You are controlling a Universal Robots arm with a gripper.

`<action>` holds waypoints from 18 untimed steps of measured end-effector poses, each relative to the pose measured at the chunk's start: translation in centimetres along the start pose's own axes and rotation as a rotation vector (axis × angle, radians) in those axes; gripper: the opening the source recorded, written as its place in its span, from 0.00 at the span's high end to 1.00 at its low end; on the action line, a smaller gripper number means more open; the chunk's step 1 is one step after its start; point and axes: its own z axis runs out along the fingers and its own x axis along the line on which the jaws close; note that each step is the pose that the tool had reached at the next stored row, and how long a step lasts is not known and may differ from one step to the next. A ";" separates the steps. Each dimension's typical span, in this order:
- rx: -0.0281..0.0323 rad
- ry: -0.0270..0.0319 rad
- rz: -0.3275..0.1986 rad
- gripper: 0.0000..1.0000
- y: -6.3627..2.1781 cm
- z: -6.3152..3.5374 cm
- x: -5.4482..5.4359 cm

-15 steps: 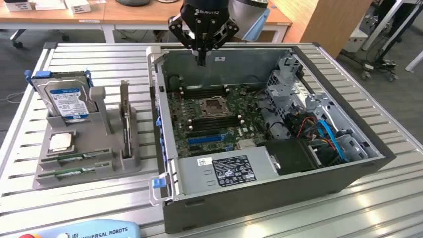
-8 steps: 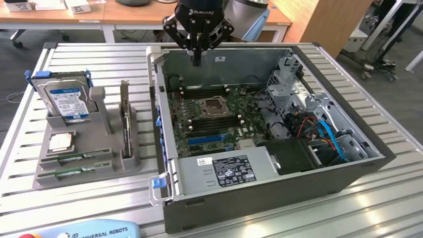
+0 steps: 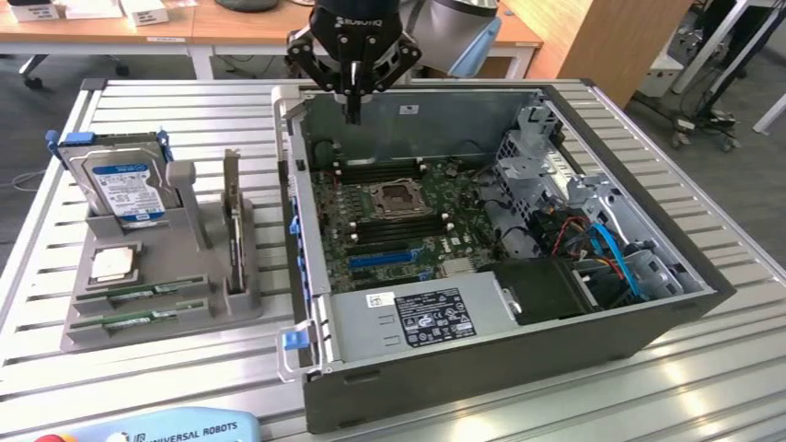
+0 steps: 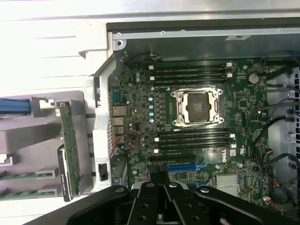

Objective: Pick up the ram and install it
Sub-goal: 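Reach for the ram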

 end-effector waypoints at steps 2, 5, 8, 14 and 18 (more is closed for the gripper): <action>0.0001 0.0001 0.000 0.90 -0.03 -0.01 0.4; 0.0000 0.0000 0.000 0.90 -0.09 -0.02 1.2; 0.0000 0.0000 0.000 0.90 -0.15 -0.04 2.0; 0.0000 0.0000 0.000 0.90 -0.26 -0.07 3.6; 0.0000 0.0000 0.000 0.90 -0.35 -0.10 4.7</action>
